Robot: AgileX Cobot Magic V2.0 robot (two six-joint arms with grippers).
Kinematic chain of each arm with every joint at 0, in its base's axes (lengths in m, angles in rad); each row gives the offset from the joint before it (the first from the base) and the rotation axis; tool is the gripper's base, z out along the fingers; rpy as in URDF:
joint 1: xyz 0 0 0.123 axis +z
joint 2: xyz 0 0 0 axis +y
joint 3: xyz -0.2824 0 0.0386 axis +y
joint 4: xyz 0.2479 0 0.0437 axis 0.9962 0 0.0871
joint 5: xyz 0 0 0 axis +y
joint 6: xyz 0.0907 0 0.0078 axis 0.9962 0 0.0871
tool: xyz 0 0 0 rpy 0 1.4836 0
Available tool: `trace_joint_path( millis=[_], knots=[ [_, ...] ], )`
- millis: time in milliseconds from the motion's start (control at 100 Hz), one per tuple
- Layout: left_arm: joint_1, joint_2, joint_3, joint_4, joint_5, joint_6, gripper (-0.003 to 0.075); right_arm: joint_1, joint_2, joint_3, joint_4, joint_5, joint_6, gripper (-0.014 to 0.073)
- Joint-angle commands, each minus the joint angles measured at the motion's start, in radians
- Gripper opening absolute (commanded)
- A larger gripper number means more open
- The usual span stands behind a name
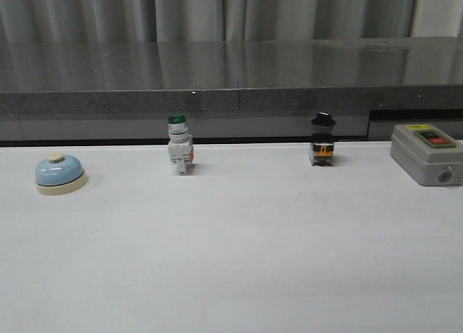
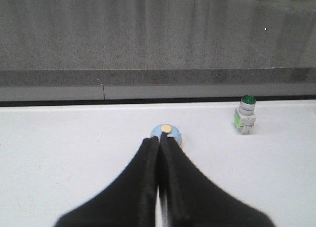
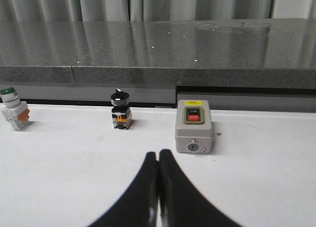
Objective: Place and press bell with both arms
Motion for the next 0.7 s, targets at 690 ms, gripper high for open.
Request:
trace_joint_path(
  millis=[690],
  knots=[
    [-0.002,0.558,-0.369,-0.018,0.289,-0.008,-0.0014,-0.009,-0.018,-0.014,0.005,-0.084,-0.007,-0.006]
  ],
)
